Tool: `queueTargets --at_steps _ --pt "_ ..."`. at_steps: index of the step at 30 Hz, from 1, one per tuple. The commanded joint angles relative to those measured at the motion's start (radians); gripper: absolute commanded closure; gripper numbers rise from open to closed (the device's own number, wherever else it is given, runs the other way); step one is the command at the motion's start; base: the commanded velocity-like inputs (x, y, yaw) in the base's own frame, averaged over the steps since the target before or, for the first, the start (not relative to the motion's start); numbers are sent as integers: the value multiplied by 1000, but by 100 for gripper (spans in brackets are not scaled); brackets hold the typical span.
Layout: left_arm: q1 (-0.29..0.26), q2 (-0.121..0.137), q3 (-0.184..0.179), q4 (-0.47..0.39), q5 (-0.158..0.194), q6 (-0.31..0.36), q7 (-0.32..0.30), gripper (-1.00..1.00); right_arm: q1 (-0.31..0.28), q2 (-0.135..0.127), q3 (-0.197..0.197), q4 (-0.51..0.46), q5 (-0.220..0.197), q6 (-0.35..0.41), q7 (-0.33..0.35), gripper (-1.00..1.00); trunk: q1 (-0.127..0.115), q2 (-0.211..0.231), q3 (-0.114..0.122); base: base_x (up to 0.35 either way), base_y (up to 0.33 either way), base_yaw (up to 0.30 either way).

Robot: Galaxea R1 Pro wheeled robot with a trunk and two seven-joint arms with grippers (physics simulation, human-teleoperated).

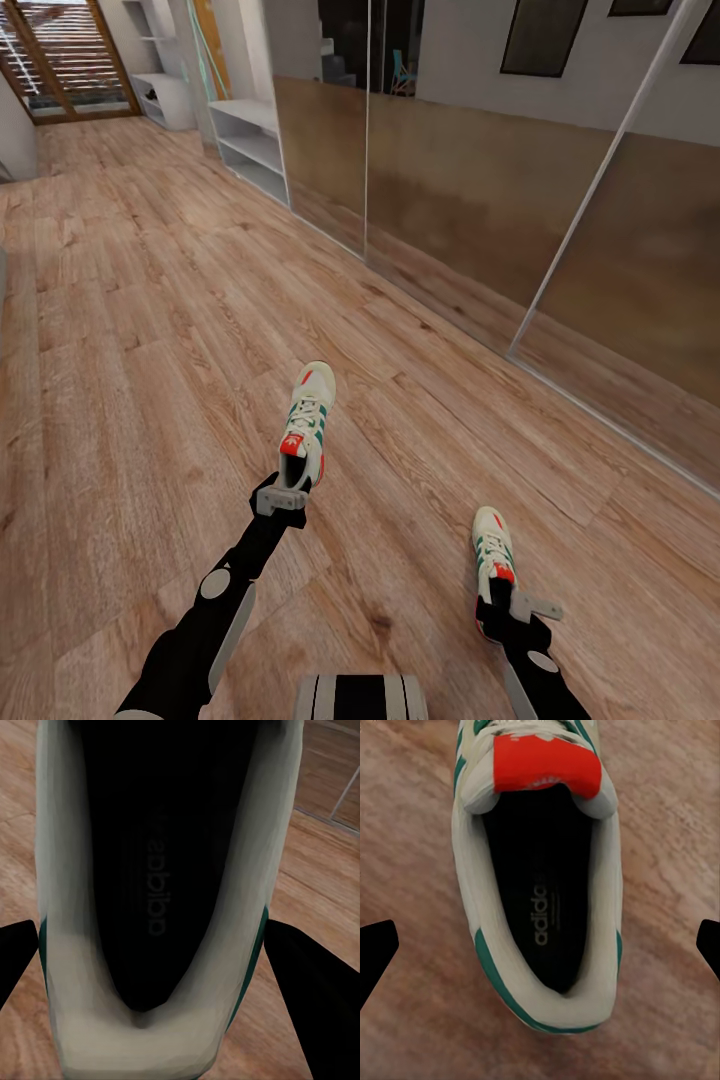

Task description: Pick up the two gym shoes and the two sandals from the corridor floor and place them onto the hallstand (shoe rack) in the corridor, making sure they are on the rack and not on the floor. Arrange them so the two gym shoes are next to each other and the two sandals are next to each other.

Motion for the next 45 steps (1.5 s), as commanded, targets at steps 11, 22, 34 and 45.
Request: queueTargets --at_steps 11,22,34,45 --pt "0 -1 1 2 3 -2 -6 100 0 -4 -3 0 1 -59 3 -100 0 0 -1 0 0 0" --pt "0 -1 2 2 2 -2 -6 100 0 -4 -2 0 3 -77 4 -100 0 0 -1 0 0 0" --pt "0 -1 1 2 2 -2 -6 100 0 -7 -2 -2 3 -79 4 -100 3 -2 -26 0 0 0" --pt "0 0 1 2 2 -2 -7 100 0 -9 -1 -19 3 -78 4 -100 3 -2 -34 0 0 0"
